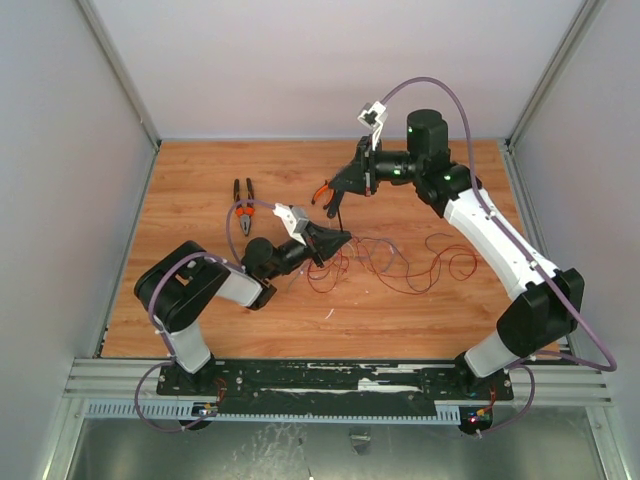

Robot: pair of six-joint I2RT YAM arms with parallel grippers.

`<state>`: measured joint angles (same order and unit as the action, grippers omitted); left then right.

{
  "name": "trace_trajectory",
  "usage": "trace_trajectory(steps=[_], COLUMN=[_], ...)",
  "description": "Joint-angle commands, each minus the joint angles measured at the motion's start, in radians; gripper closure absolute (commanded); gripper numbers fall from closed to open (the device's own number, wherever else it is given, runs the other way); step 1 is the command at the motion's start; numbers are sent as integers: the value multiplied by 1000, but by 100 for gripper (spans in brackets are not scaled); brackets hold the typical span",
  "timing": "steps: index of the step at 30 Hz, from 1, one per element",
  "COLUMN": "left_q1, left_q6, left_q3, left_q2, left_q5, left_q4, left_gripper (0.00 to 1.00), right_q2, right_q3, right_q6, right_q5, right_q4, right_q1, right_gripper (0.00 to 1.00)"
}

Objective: Zip-tie the wires
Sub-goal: Tie the cable at the center of the board.

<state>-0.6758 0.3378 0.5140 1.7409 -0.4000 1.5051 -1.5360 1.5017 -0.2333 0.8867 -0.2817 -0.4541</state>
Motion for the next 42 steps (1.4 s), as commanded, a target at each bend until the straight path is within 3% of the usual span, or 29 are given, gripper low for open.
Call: trace_trajectory(steps=[1, 15, 18, 21, 24, 31, 35, 42], left_q1=[-23, -23, -22, -18, -1, 31, 41, 66], left_q6=[-20, -22, -20, -28, 2, 52, 47, 32], left_q3=[-40, -38, -9, 41, 48, 82, 136, 168], left_q2=[46, 41, -8, -59, -88, -166, -225, -324], left_q5=[-28, -15, 1, 15, 13, 29, 35, 47], left_q4=[-95, -96, -182, -323, -326, -383, -500, -662], left_gripper=[91, 92, 92, 92, 92, 94, 94, 95], right_q2=[28, 26, 50, 95, 150, 338, 411, 484], right_q3=[94, 120, 94, 34, -31, -249, -370, -674], right_q6=[-14, 0, 7, 4, 21, 35, 49, 29], right_q5=[20, 18, 12, 16, 33, -7, -32, 14], right_q4=[112, 94, 88, 102, 97, 143, 183, 404], right_q1=[-3, 0, 22, 57, 88, 209, 286, 333], right_gripper=[100, 100, 100, 81, 60, 30, 28, 36])
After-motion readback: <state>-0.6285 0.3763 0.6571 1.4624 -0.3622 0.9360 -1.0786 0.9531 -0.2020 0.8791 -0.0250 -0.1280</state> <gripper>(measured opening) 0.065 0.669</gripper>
